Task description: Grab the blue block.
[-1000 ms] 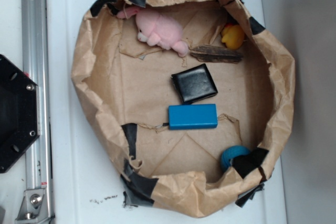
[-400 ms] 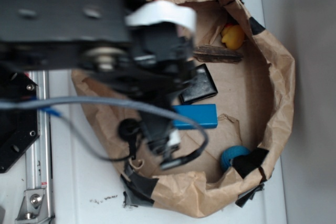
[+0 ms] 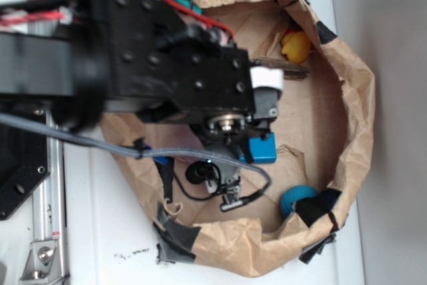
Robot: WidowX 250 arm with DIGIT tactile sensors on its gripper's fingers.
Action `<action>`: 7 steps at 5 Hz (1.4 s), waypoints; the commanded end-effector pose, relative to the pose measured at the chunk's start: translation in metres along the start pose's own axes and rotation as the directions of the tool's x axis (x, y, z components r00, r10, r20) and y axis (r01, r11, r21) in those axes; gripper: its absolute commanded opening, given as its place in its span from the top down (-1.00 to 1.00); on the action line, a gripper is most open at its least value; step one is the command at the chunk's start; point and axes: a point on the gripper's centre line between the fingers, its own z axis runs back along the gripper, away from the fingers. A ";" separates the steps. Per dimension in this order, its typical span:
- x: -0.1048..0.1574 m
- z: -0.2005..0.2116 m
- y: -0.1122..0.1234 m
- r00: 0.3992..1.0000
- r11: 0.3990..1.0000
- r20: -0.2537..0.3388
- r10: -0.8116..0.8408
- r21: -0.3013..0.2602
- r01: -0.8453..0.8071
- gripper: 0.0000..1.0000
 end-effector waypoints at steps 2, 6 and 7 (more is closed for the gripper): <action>0.037 -0.032 -0.023 0.975 0.977 0.070 -0.212 -0.013 0.213 -1.00; 0.057 -0.010 -0.033 0.951 0.962 0.153 -0.270 0.002 0.273 1.00; 0.042 0.022 -0.030 0.939 0.951 0.162 -0.302 -0.014 0.308 1.00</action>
